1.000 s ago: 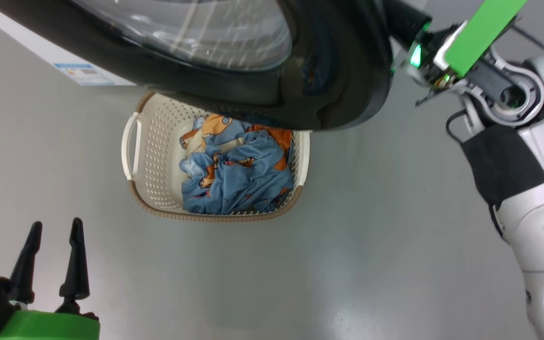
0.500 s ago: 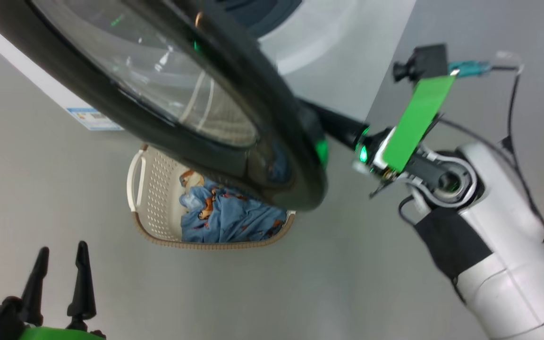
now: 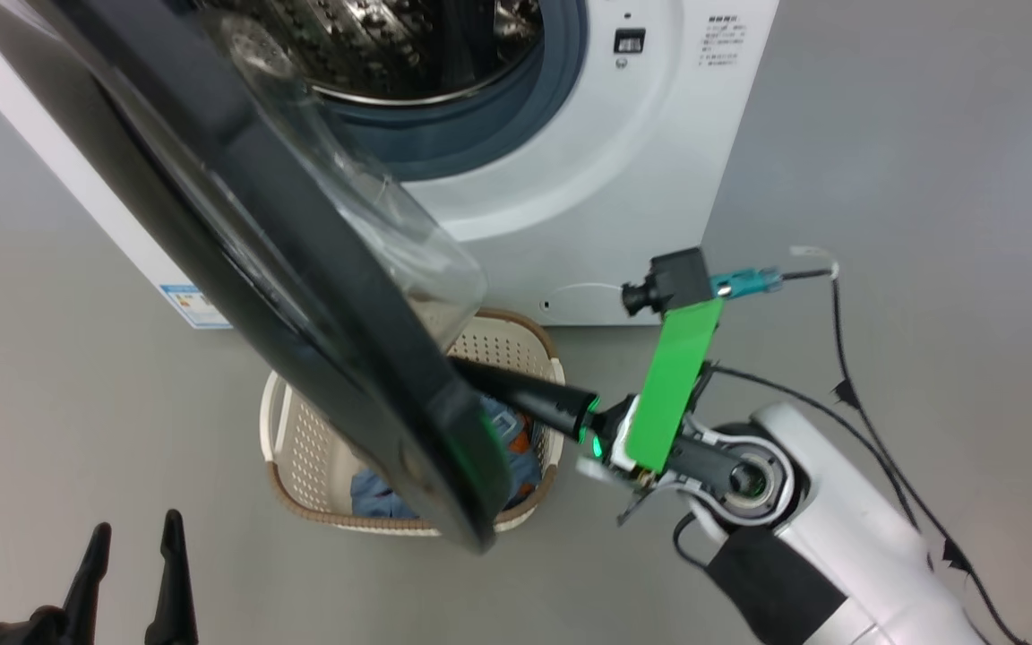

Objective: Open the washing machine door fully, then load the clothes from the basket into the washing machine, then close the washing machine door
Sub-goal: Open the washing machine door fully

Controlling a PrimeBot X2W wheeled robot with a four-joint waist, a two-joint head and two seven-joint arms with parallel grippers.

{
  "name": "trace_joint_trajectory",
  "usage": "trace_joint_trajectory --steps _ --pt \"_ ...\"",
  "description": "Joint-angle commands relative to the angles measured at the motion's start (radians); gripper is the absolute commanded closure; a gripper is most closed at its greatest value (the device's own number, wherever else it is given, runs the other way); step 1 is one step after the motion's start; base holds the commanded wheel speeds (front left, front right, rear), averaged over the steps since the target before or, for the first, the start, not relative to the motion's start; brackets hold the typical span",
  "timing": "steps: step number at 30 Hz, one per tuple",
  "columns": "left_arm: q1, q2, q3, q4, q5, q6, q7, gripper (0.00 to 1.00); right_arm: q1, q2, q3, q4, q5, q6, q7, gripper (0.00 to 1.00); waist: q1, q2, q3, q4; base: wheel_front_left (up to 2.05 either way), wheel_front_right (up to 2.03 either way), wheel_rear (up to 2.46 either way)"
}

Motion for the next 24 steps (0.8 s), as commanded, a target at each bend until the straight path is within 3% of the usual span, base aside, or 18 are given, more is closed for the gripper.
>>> trace_joint_trajectory --steps 1,9,24 --pt "-0.001 0.009 0.031 -0.017 0.012 -0.002 -0.006 0.00 0.022 0.039 0.054 -0.045 0.015 0.002 -0.022 1.00 0.0000 0.0000 -0.041 0.009 0.00 0.00 0.00" --pt "0.008 0.005 0.033 -0.023 0.008 -0.002 -0.006 0.00 0.024 0.039 0.187 -0.087 0.081 0.002 -0.134 1.00 0.0000 0.0000 -0.077 0.041 0.00 0.00 0.00" --pt "0.011 0.004 0.011 -0.028 -0.030 -0.002 -0.006 0.00 -0.016 0.040 0.393 -0.056 0.186 0.002 -0.359 1.00 0.0000 0.0000 -0.091 0.112 0.00 0.00 0.00"
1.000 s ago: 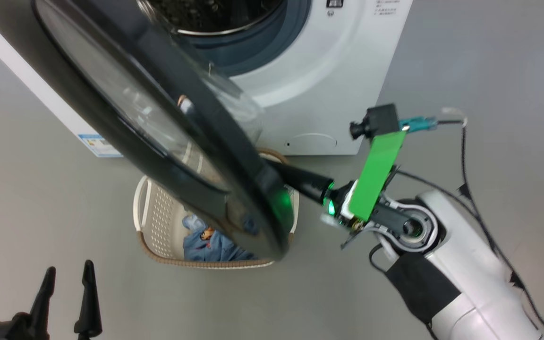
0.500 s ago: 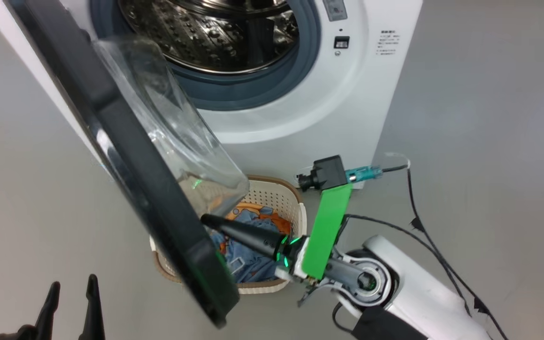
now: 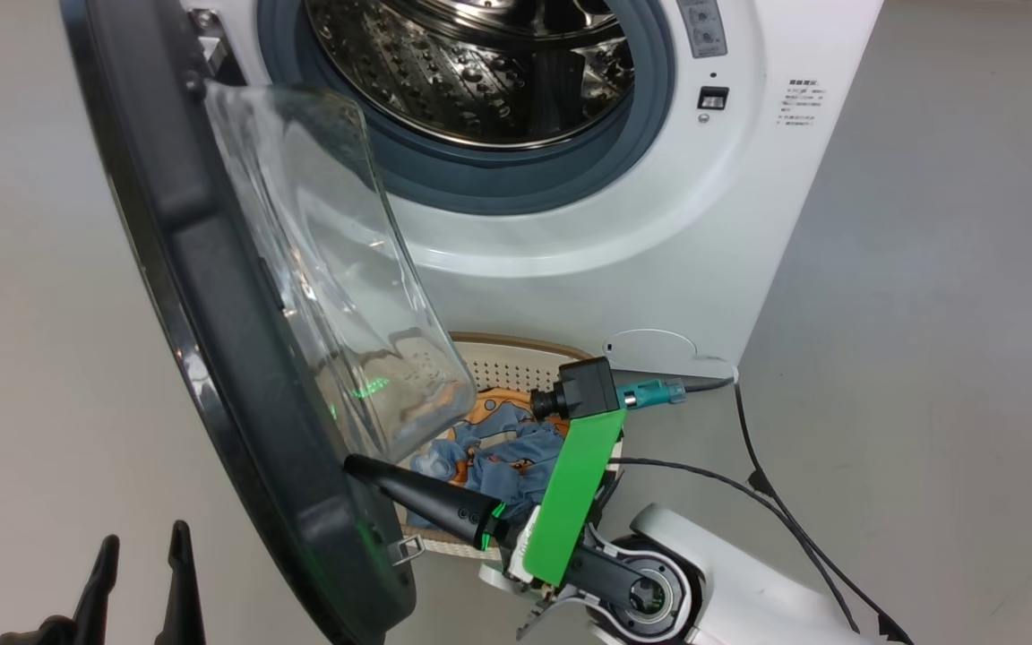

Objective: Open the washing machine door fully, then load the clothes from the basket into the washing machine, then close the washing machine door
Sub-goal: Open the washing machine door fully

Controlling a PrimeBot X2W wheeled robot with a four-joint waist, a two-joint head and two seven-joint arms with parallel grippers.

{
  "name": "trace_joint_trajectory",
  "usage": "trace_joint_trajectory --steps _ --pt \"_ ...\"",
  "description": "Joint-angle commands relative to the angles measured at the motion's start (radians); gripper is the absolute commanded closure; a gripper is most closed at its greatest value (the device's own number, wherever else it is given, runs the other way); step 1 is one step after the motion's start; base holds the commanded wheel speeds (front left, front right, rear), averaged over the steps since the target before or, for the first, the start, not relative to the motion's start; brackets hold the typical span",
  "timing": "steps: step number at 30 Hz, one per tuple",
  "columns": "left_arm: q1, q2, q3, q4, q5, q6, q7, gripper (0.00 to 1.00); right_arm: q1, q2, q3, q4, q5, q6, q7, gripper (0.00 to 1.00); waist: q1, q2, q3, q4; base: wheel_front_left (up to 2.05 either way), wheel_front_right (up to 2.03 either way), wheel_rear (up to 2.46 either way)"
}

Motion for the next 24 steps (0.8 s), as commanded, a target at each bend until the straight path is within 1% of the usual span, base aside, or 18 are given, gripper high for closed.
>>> trace_joint_trajectory --steps 1,5,9,15,16,17,18,20,21,22,23,24 --pt "-0.010 0.011 0.027 -0.026 -0.010 -0.002 -0.006 0.00 -0.022 0.036 0.021 -0.018 0.018 0.002 -0.021 1.00 0.0000 -0.0001 -0.003 0.007 0.00 0.00 0.00" --pt "-0.010 0.011 0.026 -0.025 -0.013 -0.002 -0.006 0.00 -0.025 0.036 0.045 -0.013 0.038 0.002 -0.057 1.00 0.0000 -0.0001 -0.009 0.010 0.00 0.00 0.00" --pt "-0.005 0.011 0.035 -0.022 -0.017 -0.002 -0.006 0.00 -0.022 0.036 0.044 -0.021 0.033 0.002 -0.075 1.00 0.0000 -0.0001 -0.019 -0.003 0.00 0.00 0.00" --pt "0.009 0.011 0.067 -0.013 -0.015 -0.002 -0.006 0.00 0.006 0.036 0.029 -0.044 -0.050 0.002 -0.097 0.99 0.0000 -0.0001 -0.036 -0.042 0.00 0.00 0.00" --pt "0.010 0.011 0.072 -0.012 -0.015 -0.002 -0.006 0.00 0.012 0.036 0.027 -0.047 -0.071 0.002 -0.101 0.85 0.0000 -0.0001 -0.038 -0.048 0.00 0.00 0.00" --pt "0.012 0.010 0.078 -0.011 -0.015 -0.002 -0.006 0.00 0.019 0.036 0.023 -0.050 -0.090 0.002 -0.107 0.74 0.0000 -0.0001 -0.040 -0.054 0.00 0.00 0.00" --pt "0.014 0.010 0.083 -0.010 -0.014 -0.002 -0.006 0.00 0.025 0.036 0.019 -0.053 -0.108 0.002 -0.113 0.69 0.0000 -0.0001 -0.042 -0.060 0.00 0.00 0.00" --pt "0.015 0.010 0.092 -0.007 -0.014 -0.002 -0.006 0.00 0.036 0.036 0.004 -0.064 -0.149 0.002 -0.134 0.54 0.0000 -0.0001 -0.045 -0.071 0.00 0.00 0.00" --pt "0.016 0.010 0.096 -0.006 -0.015 -0.002 -0.006 0.00 0.041 0.035 -0.006 -0.074 -0.170 0.002 -0.151 0.37 0.0000 -0.0001 -0.047 -0.076 0.00 0.00 0.00" --pt "0.016 0.010 0.096 -0.006 -0.015 -0.002 -0.006 0.00 0.041 0.035 -0.006 -0.074 -0.170 0.002 -0.151 0.37 0.0000 -0.0001 -0.047 -0.076 0.00 0.00 0.00" --pt "0.017 0.010 0.100 -0.004 -0.015 -0.002 -0.006 0.00 0.046 0.029 -0.015 -0.086 -0.190 0.002 -0.169 0.18 0.0000 -0.0001 -0.050 -0.080 0.00 0.00 0.00" --pt "0.019 0.010 0.106 -0.003 -0.015 -0.002 -0.006 0.00 0.050 0.020 -0.020 -0.099 -0.216 0.002 -0.192 0.05 0.0000 -0.0001 -0.053 -0.085 0.00 0.00 0.00"
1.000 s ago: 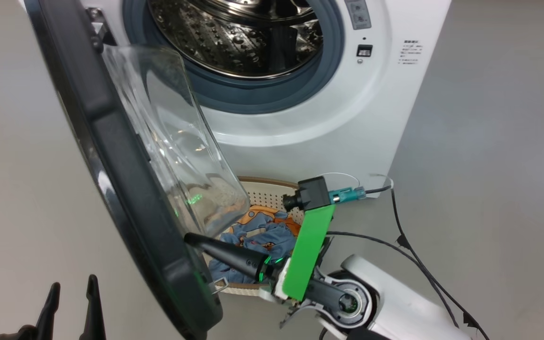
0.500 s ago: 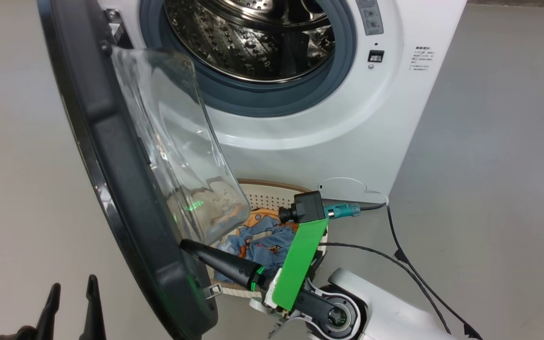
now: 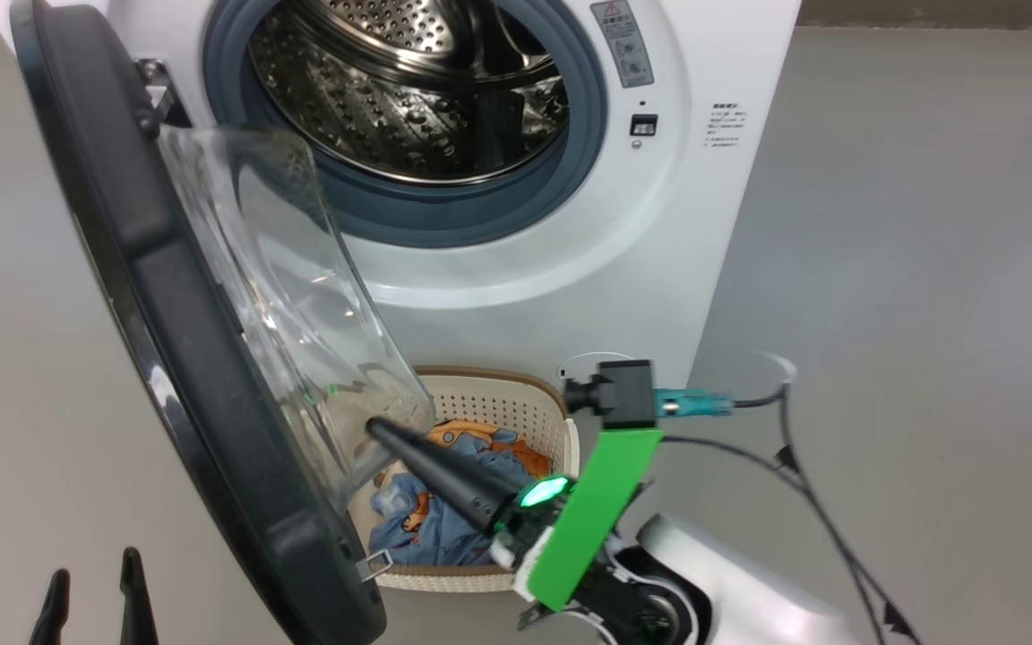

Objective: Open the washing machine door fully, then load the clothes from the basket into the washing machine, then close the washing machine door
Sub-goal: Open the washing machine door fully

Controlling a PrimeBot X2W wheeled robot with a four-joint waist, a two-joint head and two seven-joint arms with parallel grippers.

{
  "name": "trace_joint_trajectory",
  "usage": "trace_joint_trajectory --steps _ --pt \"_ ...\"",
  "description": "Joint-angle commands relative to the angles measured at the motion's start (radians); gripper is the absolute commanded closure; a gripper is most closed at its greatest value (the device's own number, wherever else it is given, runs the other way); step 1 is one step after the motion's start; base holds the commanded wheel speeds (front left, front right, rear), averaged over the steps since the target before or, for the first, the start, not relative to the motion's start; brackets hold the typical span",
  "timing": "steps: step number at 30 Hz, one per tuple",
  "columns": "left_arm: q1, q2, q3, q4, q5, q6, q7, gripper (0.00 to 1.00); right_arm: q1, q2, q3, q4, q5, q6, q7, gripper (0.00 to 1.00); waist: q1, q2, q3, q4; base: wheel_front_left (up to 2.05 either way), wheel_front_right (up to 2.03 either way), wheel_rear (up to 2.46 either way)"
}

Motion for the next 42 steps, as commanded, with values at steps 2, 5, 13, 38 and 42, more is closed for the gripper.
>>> trace_joint_trajectory --steps 2,5,13,38,42 --pt "-0.002 0.012 0.042 -0.017 0.003 -0.002 -0.006 0.00 0.019 -0.005 -0.005 -0.040 -0.063 0.002 -0.063 0.00 0.0000 0.0000 -0.012 -0.014 0.00 0.00 0.00" --pt "0.002 0.012 0.049 -0.020 0.009 -0.002 -0.006 0.00 0.026 -0.066 0.019 -0.046 -0.161 0.002 -0.175 0.00 0.0000 0.0000 -0.019 -0.023 0.00 0.00 0.00" --pt "0.022 0.012 0.072 -0.038 0.013 -0.002 -0.006 0.00 0.120 -0.180 -0.117 -0.003 -0.451 0.002 -0.264 0.00 0.0000 0.0000 -0.032 -0.054 0.00 0.00 0.00" --pt "0.112 0.012 0.104 -0.072 0.022 -0.002 -0.006 0.00 0.686 -0.047 -0.788 -0.231 -1.317 0.002 -0.265 0.00 0.0000 0.0000 -0.069 -0.150 0.00 0.00 0.00" --pt "0.118 0.012 0.107 -0.074 0.022 -0.002 -0.006 0.00 0.714 -0.025 -0.869 -0.256 -1.354 0.002 -0.265 0.00 0.0000 0.0000 -0.067 -0.164 0.00 0.00 0.00"
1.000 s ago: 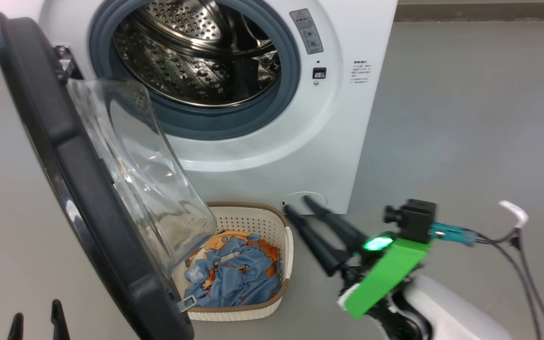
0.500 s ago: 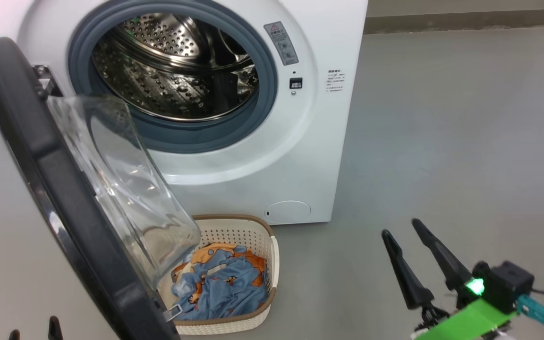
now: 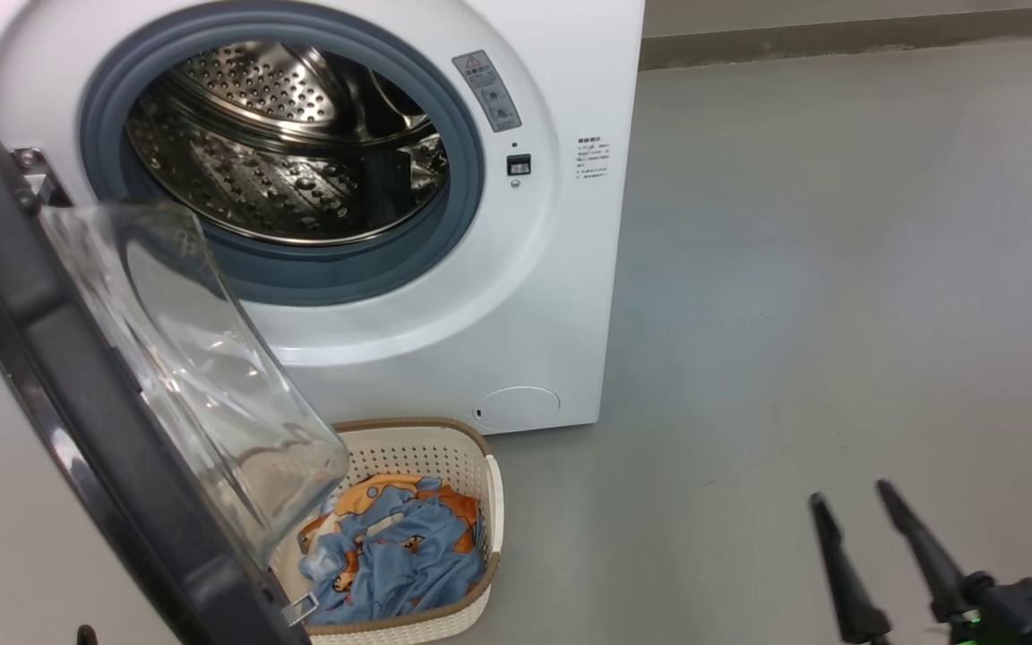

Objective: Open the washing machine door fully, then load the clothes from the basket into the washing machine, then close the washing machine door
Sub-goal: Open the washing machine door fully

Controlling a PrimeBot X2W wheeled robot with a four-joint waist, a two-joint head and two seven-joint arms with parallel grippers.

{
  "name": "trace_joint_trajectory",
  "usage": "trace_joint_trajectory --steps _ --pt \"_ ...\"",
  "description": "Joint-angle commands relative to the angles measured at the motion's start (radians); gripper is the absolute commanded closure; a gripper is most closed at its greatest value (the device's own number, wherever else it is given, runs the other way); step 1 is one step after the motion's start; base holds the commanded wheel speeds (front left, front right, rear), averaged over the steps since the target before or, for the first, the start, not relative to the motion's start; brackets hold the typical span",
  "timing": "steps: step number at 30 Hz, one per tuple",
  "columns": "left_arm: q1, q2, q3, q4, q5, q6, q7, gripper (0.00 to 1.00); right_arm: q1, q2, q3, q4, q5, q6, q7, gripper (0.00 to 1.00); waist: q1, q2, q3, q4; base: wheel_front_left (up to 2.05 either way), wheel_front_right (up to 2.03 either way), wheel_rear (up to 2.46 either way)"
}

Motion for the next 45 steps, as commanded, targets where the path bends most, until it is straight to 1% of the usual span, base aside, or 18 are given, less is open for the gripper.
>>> trace_joint_trajectory --steps 1,3,6,13,21,31,45 --pt "-0.016 0.012 0.035 -0.028 0.003 -0.002 -0.006 0.00 -0.012 -0.003 -0.006 -0.039 -0.017 0.002 -0.012 0.00 0.0000 0.0000 0.002 -0.007 0.00 0.00 0.00" --pt "-0.015 0.012 0.034 -0.028 0.005 -0.002 -0.006 0.00 -0.001 0.005 -0.046 -0.047 -0.032 0.002 -0.012 0.00 0.0000 0.0000 0.003 -0.011 0.00 0.00 0.00" --pt "-0.016 0.012 0.034 -0.028 0.007 -0.002 -0.006 0.00 0.012 0.010 -0.075 -0.036 -0.047 0.002 -0.012 0.00 0.0000 0.0000 0.005 -0.014 0.00 0.00 0.00" --pt "-0.015 0.012 0.031 -0.027 0.013 -0.002 -0.006 0.00 0.009 0.009 -0.106 0.017 -0.052 0.002 -0.012 0.00 0.0000 0.0000 0.005 -0.011 0.00 0.00 0.00" --pt "-0.017 0.012 0.032 -0.025 0.018 -0.002 -0.006 0.00 -0.004 0.011 -0.124 0.057 -0.067 0.002 -0.012 0.00 0.0000 0.0000 -0.002 0.007 0.00 0.00 0.00" --pt "-0.019 0.012 0.031 -0.029 0.024 -0.002 -0.006 0.00 -0.011 0.018 -0.132 0.061 -0.074 0.002 -0.012 0.00 0.0000 0.0000 -0.001 0.021 0.00 0.00 0.00" --pt "-0.019 0.012 0.028 -0.032 0.028 -0.002 -0.006 0.00 -0.016 0.016 -0.128 0.063 -0.080 0.002 -0.012 0.00 0.0000 0.0000 0.005 0.023 0.00 0.00 0.00"
